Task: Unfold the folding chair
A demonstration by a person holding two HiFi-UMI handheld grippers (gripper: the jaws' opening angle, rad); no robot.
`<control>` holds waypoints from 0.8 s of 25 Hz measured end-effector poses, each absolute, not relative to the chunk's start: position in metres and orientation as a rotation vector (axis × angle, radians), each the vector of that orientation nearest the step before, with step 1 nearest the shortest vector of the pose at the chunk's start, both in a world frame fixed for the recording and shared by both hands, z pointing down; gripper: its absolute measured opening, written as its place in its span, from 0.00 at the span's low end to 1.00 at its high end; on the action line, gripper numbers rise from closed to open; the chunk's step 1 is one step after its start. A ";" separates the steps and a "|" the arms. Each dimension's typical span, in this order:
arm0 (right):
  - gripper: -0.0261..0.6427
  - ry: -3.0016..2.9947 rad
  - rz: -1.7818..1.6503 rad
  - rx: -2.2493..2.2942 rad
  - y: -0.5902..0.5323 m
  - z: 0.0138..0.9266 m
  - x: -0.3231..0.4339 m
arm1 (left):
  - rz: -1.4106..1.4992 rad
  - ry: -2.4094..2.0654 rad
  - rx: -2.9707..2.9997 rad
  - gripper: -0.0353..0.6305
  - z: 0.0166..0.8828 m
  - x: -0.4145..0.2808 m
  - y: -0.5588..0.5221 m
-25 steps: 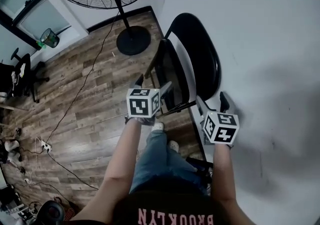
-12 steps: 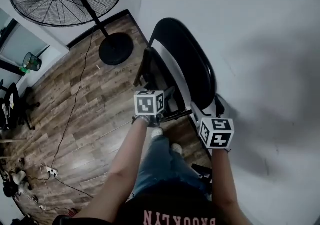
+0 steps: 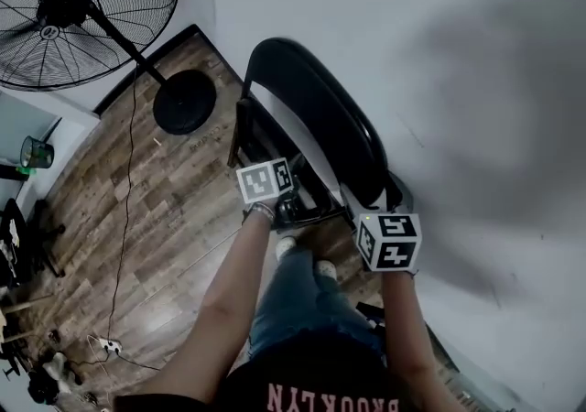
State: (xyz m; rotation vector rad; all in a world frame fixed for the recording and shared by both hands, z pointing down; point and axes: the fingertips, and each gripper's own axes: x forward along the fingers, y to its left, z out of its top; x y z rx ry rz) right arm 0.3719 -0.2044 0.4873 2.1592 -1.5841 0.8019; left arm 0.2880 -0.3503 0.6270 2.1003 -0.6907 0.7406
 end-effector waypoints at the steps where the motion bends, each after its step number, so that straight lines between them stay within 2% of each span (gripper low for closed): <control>1: 0.57 -1.579 0.804 2.163 -0.207 0.488 0.373 | 0.744 -0.680 2.083 0.55 0.632 0.290 -0.351; 8: 0.55 -1.537 0.825 2.166 -0.212 0.492 0.375 | 0.695 -0.610 1.937 0.47 0.651 0.307 -0.349; 13: 0.49 -1.520 0.800 2.174 -0.210 0.491 0.377 | 0.657 -0.577 1.829 0.30 0.654 0.317 -0.348; 20: 0.45 -1.524 0.762 2.169 -0.214 0.485 0.379 | 0.665 -0.595 1.796 0.28 0.654 0.316 -0.346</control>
